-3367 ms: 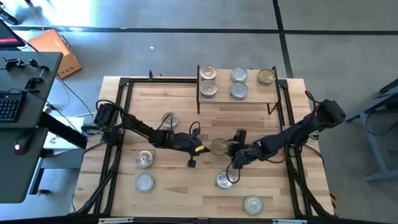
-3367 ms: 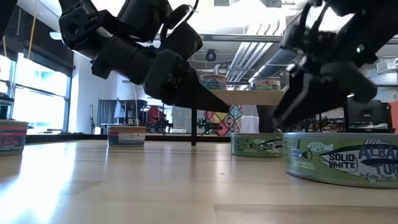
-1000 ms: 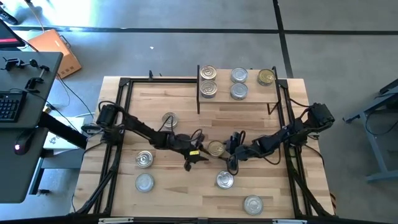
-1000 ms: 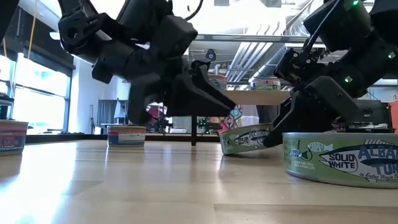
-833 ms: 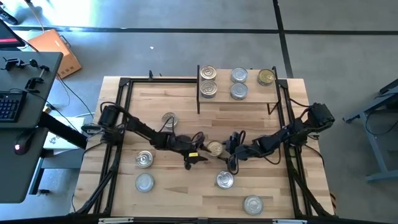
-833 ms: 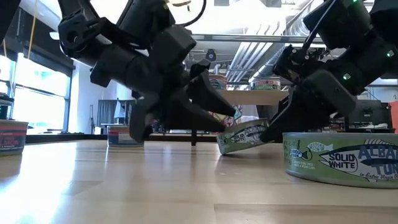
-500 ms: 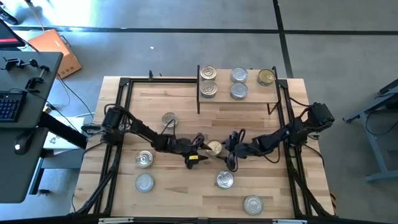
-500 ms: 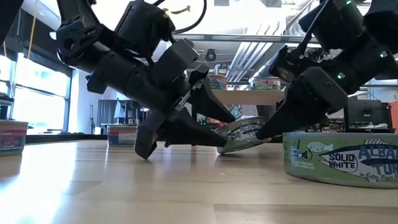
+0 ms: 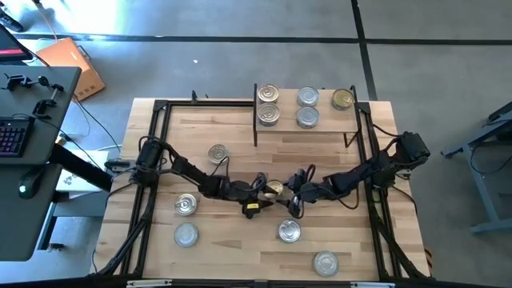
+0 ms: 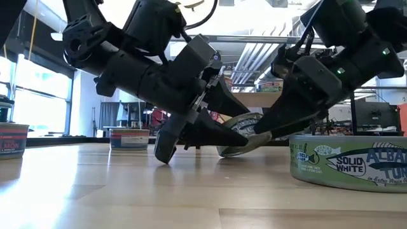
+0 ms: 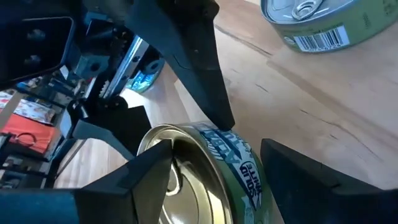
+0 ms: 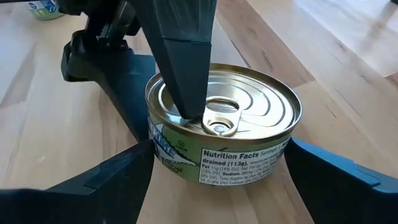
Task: Stack canned seafood by type on shelf
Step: Put the green tuna can on the shelf
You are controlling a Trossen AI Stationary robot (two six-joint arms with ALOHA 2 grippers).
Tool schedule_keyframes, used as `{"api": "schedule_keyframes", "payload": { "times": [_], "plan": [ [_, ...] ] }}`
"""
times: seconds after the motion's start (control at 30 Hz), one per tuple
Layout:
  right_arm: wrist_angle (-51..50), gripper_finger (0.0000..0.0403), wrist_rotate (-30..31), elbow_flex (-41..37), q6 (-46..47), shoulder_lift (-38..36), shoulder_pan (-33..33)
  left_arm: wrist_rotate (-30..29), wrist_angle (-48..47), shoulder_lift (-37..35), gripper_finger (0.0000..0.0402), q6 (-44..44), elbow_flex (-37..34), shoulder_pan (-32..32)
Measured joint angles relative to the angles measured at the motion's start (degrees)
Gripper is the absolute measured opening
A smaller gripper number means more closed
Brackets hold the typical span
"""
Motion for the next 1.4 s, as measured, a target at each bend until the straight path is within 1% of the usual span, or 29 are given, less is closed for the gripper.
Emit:
{"api": "schedule_keyframes", "payload": {
  "times": [0.17,0.3,0.5,0.63,0.73,0.9,0.97,1.03,1.13,1.2,1.27,1.3,1.4],
  "plan": [
    [-0.83,0.0346,-0.02,0.30,1.19,0.00,-0.07,-4.57,-0.34,0.30,0.0235,-0.21,-0.03,-0.91],
    [-2.67,0.0346,-0.40,0.32,1.79,-0.02,0.01,-6.32,-2.35,0.32,0.0221,-1.81,-0.03,-1.44],
    [-3.70,0.0346,-0.21,0.32,1.42,-0.02,1.09,-7.58,-3.94,0.30,0.0173,-5.01,0.00,-1.68],
    [-5.24,0.0346,-0.10,0.33,1.36,-0.02,2.20,-7.60,-3.90,0.30,0.0141,-4.56,-0.03,-1.81],
    [-8.31,0.0346,-0.12,1.13,1.30,-0.02,3.20,-7.62,-3.77,0.30,0.0129,-4.21,-0.05,-1.88],
    [-18.10,0.0346,0.26,4.53,-0.08,-0.02,5.72,-8.78,-2.82,0.32,0.0133,-3.80,-0.11,-2.12],
    [-23.47,0.0346,1.83,6.57,-1.03,-0.02,6.75,-9.08,-2.61,0.36,0.0134,-3.71,-0.11,-2.30],
    [-29.86,0.0346,4.82,9.01,-1.70,-0.02,8.06,-9.25,-2.59,0.36,0.0134,-3.56,-0.14,-2.31],
    [-40.11,0.0346,11.48,13.13,-2.65,-0.02,10.38,-9.06,-2.59,0.36,0.0135,-3.62,-0.14,-2.33],
    [-44.34,0.0346,17.49,15.23,-4.31,-0.02,11.92,-9.00,-2.54,0.36,0.0135,-3.60,-0.14,-2.36],
    [-44.53,0.0346,22.85,16.48,-8.54,-0.02,12.91,-8.93,-2.11,0.38,0.0135,-3.56,-0.22,-2.36],
    [-43.76,0.0346,24.32,16.73,-11.60,-0.02,13.04,-8.81,-1.73,0.42,0.0135,-3.57,-0.24,-2.36],
    [-39.41,0.0346,25.47,16.69,-20.51,0.72,12.14,-8.58,-0.60,0.47,0.0135,-3.62,-0.25,-2.36]
  ]
}}
